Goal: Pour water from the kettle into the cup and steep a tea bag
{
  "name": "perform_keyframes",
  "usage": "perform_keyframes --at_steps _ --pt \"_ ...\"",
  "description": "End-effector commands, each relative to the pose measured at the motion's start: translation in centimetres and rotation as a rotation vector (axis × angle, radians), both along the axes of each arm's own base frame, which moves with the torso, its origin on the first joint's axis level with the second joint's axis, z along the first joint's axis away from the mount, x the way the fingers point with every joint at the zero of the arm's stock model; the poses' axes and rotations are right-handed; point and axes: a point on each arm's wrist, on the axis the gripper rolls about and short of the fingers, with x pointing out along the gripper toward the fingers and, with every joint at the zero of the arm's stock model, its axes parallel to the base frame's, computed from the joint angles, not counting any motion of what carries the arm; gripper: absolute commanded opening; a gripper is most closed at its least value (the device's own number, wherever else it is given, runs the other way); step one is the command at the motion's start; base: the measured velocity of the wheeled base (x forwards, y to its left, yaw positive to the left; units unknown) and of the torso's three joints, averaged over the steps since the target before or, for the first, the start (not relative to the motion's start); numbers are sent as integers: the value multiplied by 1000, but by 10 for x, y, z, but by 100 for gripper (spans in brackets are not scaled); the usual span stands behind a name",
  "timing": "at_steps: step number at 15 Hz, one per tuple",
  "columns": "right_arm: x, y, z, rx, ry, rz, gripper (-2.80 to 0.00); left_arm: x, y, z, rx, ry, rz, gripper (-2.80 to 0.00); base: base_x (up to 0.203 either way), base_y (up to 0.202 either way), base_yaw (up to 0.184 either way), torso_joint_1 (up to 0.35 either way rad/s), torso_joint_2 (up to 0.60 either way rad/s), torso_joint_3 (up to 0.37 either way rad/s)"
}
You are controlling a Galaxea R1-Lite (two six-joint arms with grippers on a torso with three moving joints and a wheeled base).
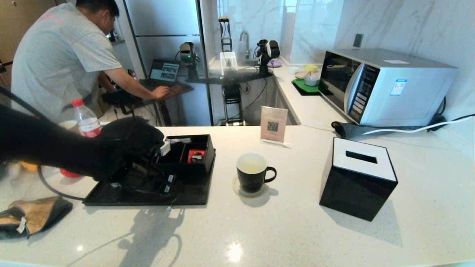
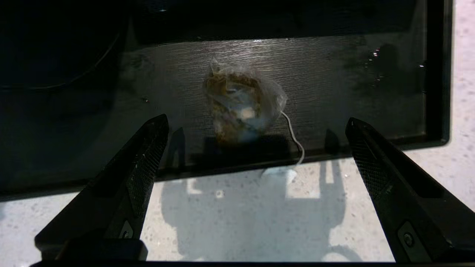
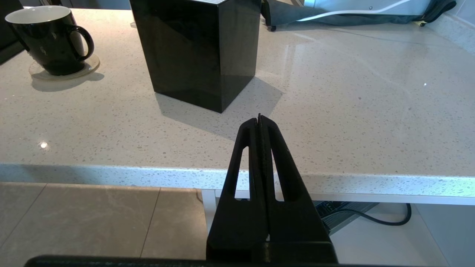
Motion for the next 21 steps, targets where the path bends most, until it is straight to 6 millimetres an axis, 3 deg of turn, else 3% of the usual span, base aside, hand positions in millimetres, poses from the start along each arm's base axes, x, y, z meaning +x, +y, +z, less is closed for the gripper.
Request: perform_keyframes --at_steps 1,7,8,14,21 --pt "0 0 0 0 1 1 -280 5 -1 -11 8 30 0 0 0 0 0 0 0 0" --pt "0 0 0 0 1 1 -280 11 -2 -19 2 5 -1 0 0 0 0 0 0 0" --pt "0 0 0 0 1 0 -280 11 -3 -20 2 6 0 -280 0 0 0 0 0 0" --pt "0 0 0 0 1 0 -280 14 -3 -24 5 15 1 -280 0 0 0 0 0 0" --pt "0 0 0 0 1 1 -280 10 0 -1 -9 -54 6 -280 0 0 0 0 0 0"
